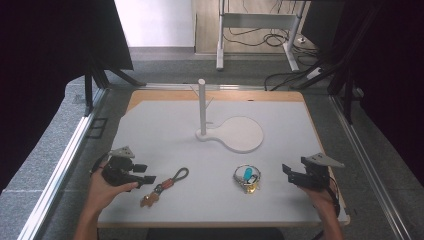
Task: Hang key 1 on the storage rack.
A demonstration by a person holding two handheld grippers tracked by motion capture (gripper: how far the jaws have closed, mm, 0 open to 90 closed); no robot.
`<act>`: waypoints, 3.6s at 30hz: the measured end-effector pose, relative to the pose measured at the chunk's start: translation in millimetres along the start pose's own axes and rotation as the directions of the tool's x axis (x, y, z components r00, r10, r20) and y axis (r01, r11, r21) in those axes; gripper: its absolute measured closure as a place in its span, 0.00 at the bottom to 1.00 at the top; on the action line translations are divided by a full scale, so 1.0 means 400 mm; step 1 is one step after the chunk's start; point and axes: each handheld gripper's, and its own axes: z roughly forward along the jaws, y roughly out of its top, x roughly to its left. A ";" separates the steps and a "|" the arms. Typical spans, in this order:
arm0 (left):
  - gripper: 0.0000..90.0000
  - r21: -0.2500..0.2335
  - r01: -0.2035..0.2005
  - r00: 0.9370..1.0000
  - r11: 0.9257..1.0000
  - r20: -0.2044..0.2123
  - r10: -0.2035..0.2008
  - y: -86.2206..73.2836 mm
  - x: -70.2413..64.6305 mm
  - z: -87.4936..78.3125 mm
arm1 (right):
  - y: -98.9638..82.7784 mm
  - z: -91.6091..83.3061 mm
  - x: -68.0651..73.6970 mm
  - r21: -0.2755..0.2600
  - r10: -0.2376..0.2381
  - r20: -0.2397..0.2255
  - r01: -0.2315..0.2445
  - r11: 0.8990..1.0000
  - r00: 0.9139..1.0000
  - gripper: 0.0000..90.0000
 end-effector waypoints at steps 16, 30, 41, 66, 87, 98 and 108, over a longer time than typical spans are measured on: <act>0.42 0.026 0.008 1.000 1.000 -0.013 -0.007 0.000 -0.009 0.012 | -0.023 -0.001 -0.036 0.050 0.043 -0.048 -0.041 0.998 0.998 0.28; 0.41 0.073 -0.029 1.000 0.997 -0.005 0.029 0.045 -0.031 -0.003 | -0.030 0.000 -0.030 0.080 0.015 -0.074 -0.009 0.997 0.997 0.30; 0.42 0.157 -0.085 0.996 0.984 -0.005 0.086 0.078 -0.055 0.005 | -0.025 0.008 -0.026 0.095 0.008 -0.083 0.000 0.995 0.997 0.31; 0.46 0.318 -0.130 0.990 0.939 -0.018 0.143 0.121 -0.070 0.094 | -0.030 0.017 -0.020 0.122 -0.003 -0.109 0.017 0.992 0.994 0.34; 0.42 0.367 -0.111 0.991 0.923 -0.029 0.131 0.113 -0.066 0.144 | -0.037 0.031 -0.012 0.149 -0.019 -0.103 0.034 0.988 0.995 0.34; 0.37 0.380 -0.101 0.993 0.920 -0.021 0.118 0.104 -0.064 0.157 | -0.039 0.037 -0.007 0.160 -0.029 -0.100 0.045 0.986 0.995 0.34; 0.36 0.399 -0.107 0.992 0.911 -0.018 0.125 0.105 -0.060 0.175 | -0.041 0.043 -0.002 0.167 -0.043 -0.100 0.059 0.984 0.994 0.34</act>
